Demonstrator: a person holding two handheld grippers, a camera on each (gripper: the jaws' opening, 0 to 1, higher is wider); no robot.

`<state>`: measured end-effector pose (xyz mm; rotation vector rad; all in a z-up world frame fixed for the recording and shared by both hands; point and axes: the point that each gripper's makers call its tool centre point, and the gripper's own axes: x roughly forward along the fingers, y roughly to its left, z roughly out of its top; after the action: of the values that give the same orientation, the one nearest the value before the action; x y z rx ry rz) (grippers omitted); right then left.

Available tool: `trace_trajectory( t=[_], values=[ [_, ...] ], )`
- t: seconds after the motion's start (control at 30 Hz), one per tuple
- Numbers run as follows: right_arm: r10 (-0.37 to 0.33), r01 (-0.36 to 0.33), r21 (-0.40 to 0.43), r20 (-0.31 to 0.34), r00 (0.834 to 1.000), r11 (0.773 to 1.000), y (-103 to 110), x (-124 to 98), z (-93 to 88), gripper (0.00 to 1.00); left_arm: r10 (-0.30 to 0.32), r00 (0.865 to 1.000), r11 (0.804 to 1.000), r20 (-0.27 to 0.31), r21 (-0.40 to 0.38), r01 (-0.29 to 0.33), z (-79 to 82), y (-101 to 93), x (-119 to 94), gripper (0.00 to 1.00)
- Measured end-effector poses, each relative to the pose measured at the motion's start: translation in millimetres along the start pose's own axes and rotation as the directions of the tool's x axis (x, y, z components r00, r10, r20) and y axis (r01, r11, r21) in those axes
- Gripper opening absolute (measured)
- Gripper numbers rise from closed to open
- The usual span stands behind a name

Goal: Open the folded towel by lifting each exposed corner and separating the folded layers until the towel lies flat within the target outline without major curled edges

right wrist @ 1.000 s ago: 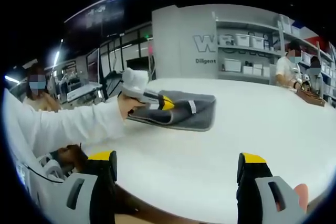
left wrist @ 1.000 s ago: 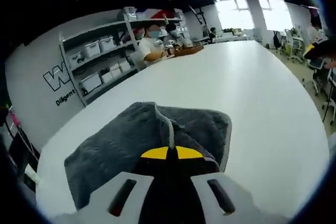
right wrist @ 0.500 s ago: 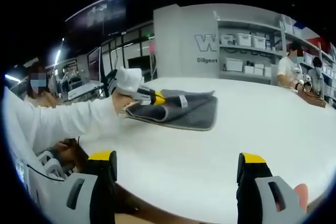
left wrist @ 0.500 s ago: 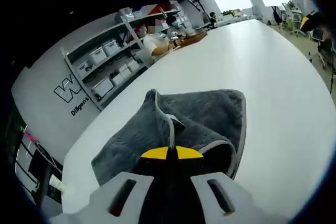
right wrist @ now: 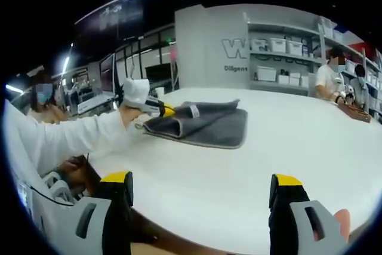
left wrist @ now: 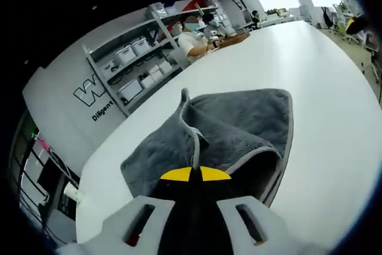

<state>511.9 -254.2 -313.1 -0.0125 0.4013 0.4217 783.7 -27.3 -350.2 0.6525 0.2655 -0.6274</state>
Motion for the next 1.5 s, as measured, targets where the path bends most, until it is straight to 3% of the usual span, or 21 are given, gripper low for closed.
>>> trace_trajectory(
  t=[0.6, 1.27, 1.5],
  values=[
    [0.002, -0.002, -0.005, -0.005, 1.0, 1.0, 0.8, 1.8, 1.8, 0.95, 0.062, 0.998, 0.997, -0.022, -0.045, -0.062, -26.0, 31.0, -24.6, 0.03],
    [0.005, -0.005, -0.012, -0.013, 1.0, 1.0, 3.9, 5.5, 1.9, 0.95, 0.141, 0.988, 0.987, -0.061, -0.066, -0.145, -55.5, 72.7, -56.2, 0.03],
    [0.006, -0.006, -0.012, -0.014, 1.0, 1.0, 5.0, 5.8, 1.3, 0.95, 0.169, 0.982, 0.982, -0.087, -0.074, -0.176, -72.4, 85.0, -70.5, 0.03]
  ],
)
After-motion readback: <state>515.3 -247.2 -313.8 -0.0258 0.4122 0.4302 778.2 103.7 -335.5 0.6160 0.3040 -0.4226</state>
